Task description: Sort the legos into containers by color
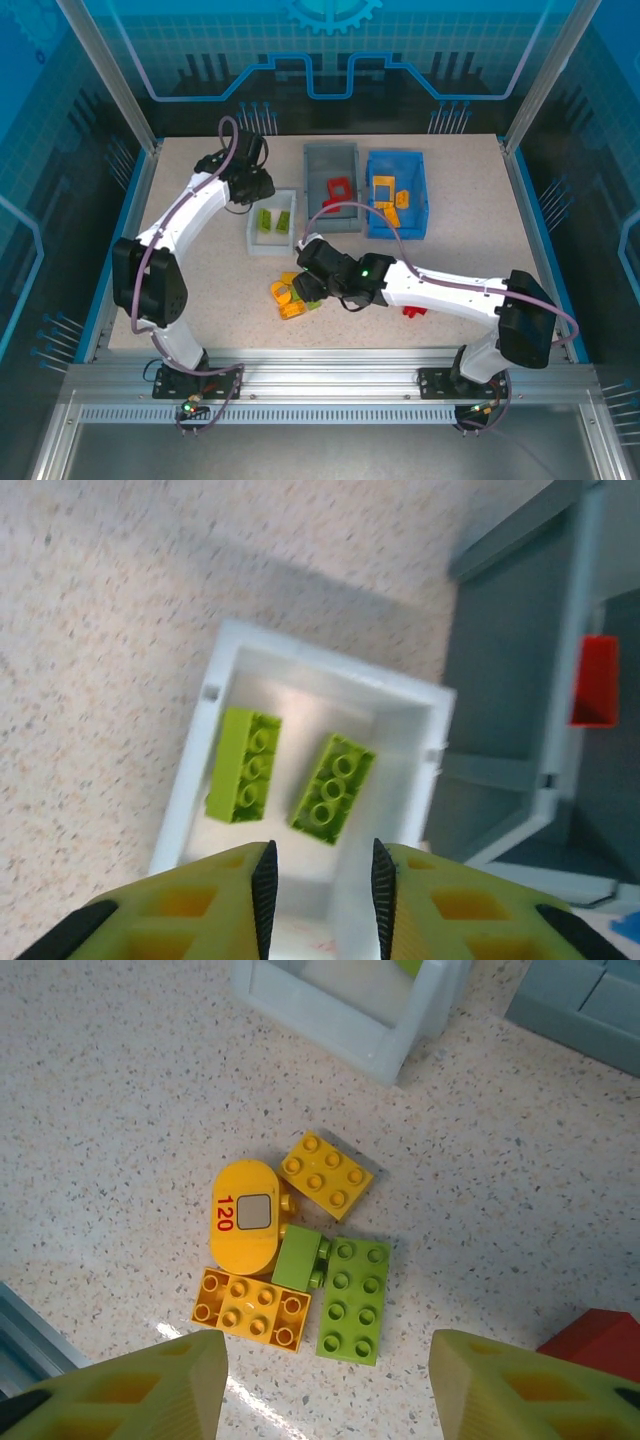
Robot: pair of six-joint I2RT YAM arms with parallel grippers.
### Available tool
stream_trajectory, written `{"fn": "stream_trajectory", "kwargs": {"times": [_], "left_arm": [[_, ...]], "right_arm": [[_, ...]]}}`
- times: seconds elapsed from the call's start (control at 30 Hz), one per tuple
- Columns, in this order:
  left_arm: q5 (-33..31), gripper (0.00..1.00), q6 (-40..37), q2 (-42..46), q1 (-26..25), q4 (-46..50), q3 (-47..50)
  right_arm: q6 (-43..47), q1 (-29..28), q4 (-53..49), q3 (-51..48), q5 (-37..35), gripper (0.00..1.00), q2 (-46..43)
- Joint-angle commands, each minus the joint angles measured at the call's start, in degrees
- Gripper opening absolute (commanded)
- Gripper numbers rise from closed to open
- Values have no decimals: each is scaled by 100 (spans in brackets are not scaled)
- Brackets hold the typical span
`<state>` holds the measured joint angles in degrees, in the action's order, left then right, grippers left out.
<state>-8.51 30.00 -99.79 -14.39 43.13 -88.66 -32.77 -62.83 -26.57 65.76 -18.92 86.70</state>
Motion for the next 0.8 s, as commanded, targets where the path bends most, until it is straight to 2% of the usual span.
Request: {"fn": "stream_trajectory", "kwargs": {"times": [0.0,0.17,0.37,0.57,0.77], "left_arm": [[-46,33,-19,431,42,168,134],[90,34,203,1699,77,317,1440],[251,37,790,3805,77,739,2973],[146,38,1280,5537,77,1407,3468],[22,38,1436,6277,77,1795,3464]], "right_arm": [[-133,34,-65,-69,-77,56,-161],[41,-68,43,102,125,56,365],[306,-208,-467,1157,193,60,1538],[307,-193,-1160,2191,181,61,2573],[212,-204,-1613,2858,292,57,3256]]}}
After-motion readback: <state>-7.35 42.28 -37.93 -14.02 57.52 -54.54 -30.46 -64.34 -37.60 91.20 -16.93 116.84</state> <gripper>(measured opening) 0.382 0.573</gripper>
